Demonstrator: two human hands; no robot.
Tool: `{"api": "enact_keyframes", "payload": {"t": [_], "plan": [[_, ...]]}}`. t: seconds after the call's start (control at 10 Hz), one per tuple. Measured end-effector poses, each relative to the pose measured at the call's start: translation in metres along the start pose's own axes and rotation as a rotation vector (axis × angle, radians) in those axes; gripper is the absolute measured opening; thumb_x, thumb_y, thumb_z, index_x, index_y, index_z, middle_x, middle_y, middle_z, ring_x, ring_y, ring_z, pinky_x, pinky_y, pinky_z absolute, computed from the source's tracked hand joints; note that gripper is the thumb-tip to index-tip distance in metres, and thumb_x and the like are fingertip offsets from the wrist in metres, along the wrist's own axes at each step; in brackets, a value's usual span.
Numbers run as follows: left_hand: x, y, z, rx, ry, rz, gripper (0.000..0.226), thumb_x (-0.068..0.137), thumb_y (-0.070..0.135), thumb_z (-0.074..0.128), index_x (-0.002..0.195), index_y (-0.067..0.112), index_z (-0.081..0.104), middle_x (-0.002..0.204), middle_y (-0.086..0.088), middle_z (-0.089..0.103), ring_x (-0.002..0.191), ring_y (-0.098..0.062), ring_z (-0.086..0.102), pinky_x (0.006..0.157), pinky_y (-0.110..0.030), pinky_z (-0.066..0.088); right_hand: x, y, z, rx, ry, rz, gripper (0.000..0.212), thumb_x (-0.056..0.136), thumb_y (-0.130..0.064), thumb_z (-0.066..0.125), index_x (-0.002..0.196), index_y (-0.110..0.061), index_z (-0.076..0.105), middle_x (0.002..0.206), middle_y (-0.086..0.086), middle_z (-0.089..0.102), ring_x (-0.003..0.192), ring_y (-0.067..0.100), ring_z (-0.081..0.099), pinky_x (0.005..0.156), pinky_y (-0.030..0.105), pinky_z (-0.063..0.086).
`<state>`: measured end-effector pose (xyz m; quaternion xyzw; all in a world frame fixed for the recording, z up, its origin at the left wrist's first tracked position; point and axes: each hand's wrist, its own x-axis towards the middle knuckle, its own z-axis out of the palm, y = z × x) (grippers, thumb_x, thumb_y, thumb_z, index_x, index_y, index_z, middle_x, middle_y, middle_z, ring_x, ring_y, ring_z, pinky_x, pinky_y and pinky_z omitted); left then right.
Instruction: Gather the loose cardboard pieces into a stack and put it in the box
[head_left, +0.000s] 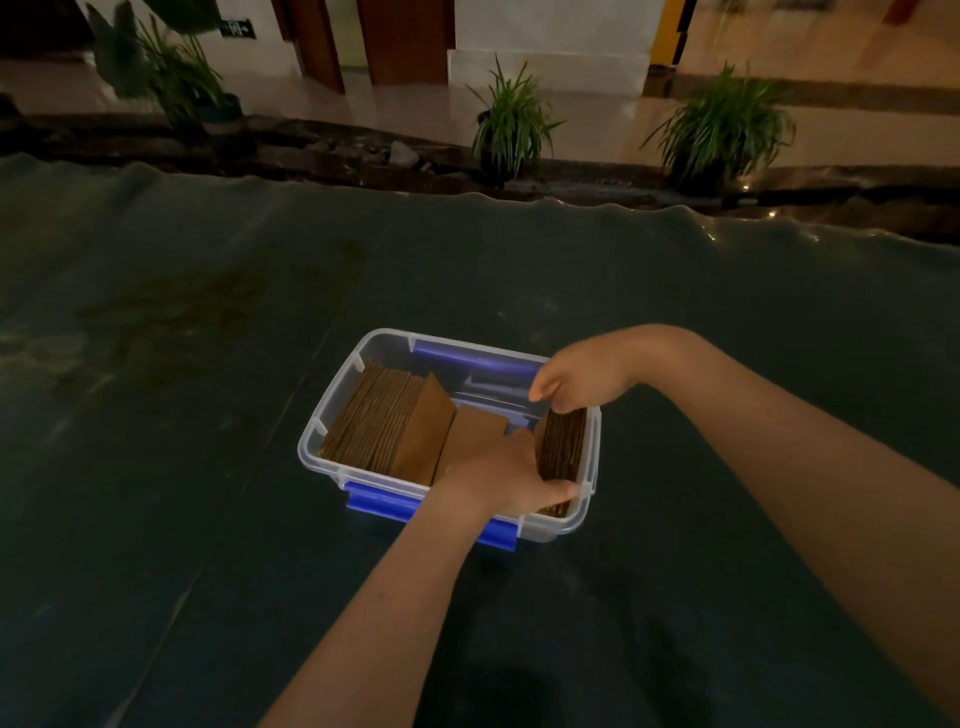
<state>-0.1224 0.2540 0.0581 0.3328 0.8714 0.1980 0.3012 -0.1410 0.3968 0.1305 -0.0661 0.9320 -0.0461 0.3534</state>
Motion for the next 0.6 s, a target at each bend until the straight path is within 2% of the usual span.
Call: {"api": "enact_keyframes", "payload": {"t": [0.1, 0.2, 0.3, 0.4, 0.5, 0.6], "plan": [[-0.001, -0.002, 0.002, 0.029, 0.023, 0.019, 0.055, 0.08, 0.054, 0.053, 0.116, 0.014, 0.049, 0.115, -0.007, 0.061, 0.096, -0.017, 0.056, 0.085, -0.031, 0.046, -0.007, 0.004, 0.008, 0.132, 0.149, -0.041, 0.036, 0.094, -0.014, 0.041, 0.129, -0.013, 0.051, 0.137, 0.007, 0.051, 0.124, 0.022, 0.047, 0.104, 0.034, 0.036], [-0.005, -0.001, 0.001, 0.104, 0.087, 0.044, 0.055, 0.079, 0.057, 0.052, 0.115, 0.016, 0.051, 0.111, -0.004, 0.061, 0.098, -0.018, 0.056, 0.09, -0.033, 0.044, -0.019, 0.012, 0.021, 0.383, 0.373, -0.079, 0.035, 0.095, -0.014, 0.043, 0.129, -0.014, 0.05, 0.134, 0.005, 0.053, 0.121, 0.018, 0.049, 0.098, 0.029, 0.037], [-0.011, -0.002, -0.005, 0.161, 0.127, 0.091, 0.045, 0.08, 0.058, 0.051, 0.106, 0.021, 0.053, 0.099, 0.001, 0.06, 0.09, -0.013, 0.055, 0.083, -0.028, 0.042, -0.029, 0.017, 0.035, 0.599, 0.486, -0.095, 0.034, 0.095, -0.017, 0.045, 0.128, -0.018, 0.051, 0.132, 0.001, 0.055, 0.118, 0.013, 0.05, 0.097, 0.029, 0.04], [-0.029, 0.0, -0.024, 0.069, 0.243, 0.128, 0.019, 0.087, 0.048, 0.047, 0.083, 0.03, 0.054, 0.082, 0.009, 0.059, 0.076, -0.004, 0.053, 0.075, -0.025, 0.045, -0.054, 0.019, 0.052, 1.216, 0.605, -0.135, 0.033, 0.093, -0.016, 0.05, 0.125, -0.018, 0.054, 0.132, 0.002, 0.057, 0.114, 0.011, 0.058, 0.094, 0.025, 0.049], [-0.048, -0.004, -0.05, -0.164, 0.395, 0.02, 0.016, 0.09, 0.038, 0.046, 0.078, 0.031, 0.054, 0.08, 0.008, 0.058, 0.076, -0.006, 0.054, 0.075, -0.029, 0.047, -0.077, 0.018, 0.054, 1.625, 0.584, -0.235, 0.033, 0.092, -0.012, 0.05, 0.125, -0.009, 0.055, 0.128, 0.012, 0.061, 0.111, 0.019, 0.063, 0.091, 0.029, 0.054], [-0.093, -0.011, -0.105, -0.991, 0.338, -0.074, 0.021, 0.087, 0.03, 0.055, 0.104, 0.021, 0.063, 0.097, -0.005, 0.07, 0.094, -0.021, 0.065, 0.078, -0.033, 0.053, -0.128, 0.001, 0.043, 1.744, 0.413, -0.379, 0.038, 0.09, -0.017, 0.048, 0.124, -0.002, 0.055, 0.124, 0.018, 0.063, 0.114, 0.029, 0.061, 0.091, 0.037, 0.054]]}}
